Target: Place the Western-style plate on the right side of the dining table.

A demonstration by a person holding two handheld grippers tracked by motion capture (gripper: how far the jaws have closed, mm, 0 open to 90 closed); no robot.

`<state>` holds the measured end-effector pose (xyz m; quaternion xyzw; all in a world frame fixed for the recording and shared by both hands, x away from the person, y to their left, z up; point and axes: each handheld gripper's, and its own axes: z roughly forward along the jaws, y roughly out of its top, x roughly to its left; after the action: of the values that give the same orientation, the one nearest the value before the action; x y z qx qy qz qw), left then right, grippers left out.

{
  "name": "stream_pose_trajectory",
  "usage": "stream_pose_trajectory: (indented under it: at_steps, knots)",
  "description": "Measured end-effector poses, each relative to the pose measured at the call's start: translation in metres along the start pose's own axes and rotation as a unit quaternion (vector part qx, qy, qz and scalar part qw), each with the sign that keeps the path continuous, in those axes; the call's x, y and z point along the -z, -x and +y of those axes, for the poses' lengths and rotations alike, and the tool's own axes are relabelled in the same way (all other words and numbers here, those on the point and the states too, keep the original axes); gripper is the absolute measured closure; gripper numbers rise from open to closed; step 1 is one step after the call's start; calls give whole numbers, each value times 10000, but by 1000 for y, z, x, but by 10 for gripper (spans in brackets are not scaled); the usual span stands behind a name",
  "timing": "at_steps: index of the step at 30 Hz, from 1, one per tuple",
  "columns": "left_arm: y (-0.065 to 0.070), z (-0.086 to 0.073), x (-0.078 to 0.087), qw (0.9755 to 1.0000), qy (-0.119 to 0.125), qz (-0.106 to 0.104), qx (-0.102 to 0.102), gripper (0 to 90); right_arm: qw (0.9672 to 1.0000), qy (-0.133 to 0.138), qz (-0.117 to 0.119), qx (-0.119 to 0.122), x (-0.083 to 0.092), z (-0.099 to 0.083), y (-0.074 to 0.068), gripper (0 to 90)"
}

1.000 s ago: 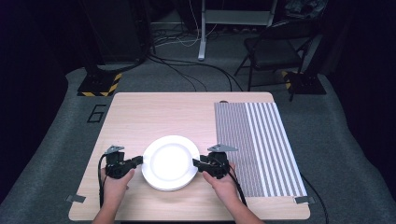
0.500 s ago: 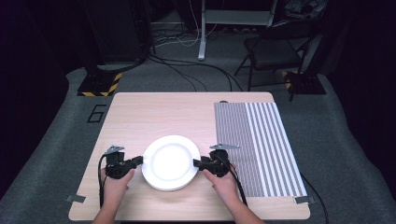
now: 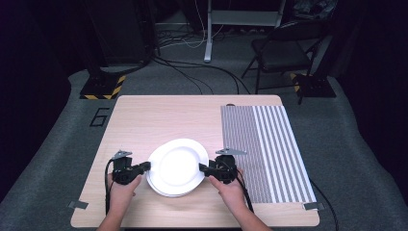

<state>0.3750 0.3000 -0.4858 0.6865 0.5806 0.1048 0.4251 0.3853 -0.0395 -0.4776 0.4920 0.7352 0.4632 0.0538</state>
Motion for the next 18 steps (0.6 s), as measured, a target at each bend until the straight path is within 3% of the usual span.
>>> stream_pose_trajectory:
  at_steps: [10, 18]
  knots:
    - [8, -1, -8, 9999, -56, -74, -93, 832, 9998, 167, 7, -111, 9, 7, 5, 563]
    - [12, -2, -13, 9997, -111, -146, -131, 819, 9997, 217, -128, 62, 13, 10, 10, 584]
